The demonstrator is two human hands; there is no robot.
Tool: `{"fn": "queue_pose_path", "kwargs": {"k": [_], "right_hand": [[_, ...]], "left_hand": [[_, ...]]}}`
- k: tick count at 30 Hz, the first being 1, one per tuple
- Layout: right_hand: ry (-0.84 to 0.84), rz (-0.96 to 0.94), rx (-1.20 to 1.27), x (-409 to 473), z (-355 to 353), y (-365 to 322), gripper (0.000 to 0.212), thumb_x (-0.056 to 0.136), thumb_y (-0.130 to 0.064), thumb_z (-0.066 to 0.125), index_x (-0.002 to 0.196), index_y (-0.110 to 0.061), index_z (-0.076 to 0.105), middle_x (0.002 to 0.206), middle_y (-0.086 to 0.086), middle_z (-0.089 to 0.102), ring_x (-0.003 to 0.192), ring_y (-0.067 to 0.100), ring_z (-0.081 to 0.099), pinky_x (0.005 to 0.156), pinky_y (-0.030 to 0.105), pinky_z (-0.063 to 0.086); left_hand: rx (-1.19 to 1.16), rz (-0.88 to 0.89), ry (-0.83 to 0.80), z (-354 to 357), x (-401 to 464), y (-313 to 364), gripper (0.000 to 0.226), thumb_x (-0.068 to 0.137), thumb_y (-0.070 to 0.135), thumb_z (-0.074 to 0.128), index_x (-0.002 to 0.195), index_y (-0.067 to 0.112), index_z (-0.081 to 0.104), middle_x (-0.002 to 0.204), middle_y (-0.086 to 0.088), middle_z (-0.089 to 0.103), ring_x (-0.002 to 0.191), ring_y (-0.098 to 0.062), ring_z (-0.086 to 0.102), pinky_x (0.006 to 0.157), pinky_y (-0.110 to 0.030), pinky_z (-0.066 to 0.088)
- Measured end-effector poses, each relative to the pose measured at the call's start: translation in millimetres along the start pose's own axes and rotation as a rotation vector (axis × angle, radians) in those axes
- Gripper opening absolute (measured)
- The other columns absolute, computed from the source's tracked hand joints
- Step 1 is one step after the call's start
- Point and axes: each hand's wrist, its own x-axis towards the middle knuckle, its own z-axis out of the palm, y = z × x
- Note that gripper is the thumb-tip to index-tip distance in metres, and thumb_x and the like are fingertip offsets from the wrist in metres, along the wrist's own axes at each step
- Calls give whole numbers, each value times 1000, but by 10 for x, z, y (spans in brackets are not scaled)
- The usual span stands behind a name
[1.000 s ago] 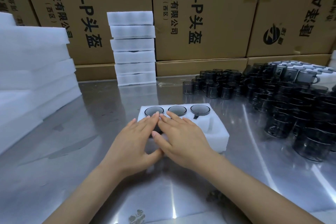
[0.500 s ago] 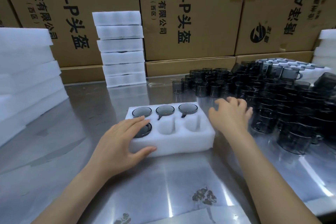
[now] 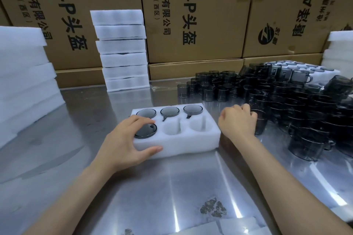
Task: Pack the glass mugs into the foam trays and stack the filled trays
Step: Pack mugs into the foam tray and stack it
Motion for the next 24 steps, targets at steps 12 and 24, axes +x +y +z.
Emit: {"fn": "queue_pose_path", "kwargs": {"k": [12,24], "right_hand": [[112,-40,254,180,141,76,51,86,-38,58,132,-19,48,141,4,39,128,27,27,101,43,31],[247,33,755,107,-73,-37,46,74,-47,72,107,-24,49,107,-5,51,99,15,50,75,32,41]], "left_hand": [[-87,-22,-24,35,-2,-53,61,63,73,61,118,46,52,120,32,47,116,7,43,90,-27,43],[-106,-49,-51,56,-37,-45,66,65,73,58,124,46,50,127,32,44,124,7,38,100,-24,36]]}}
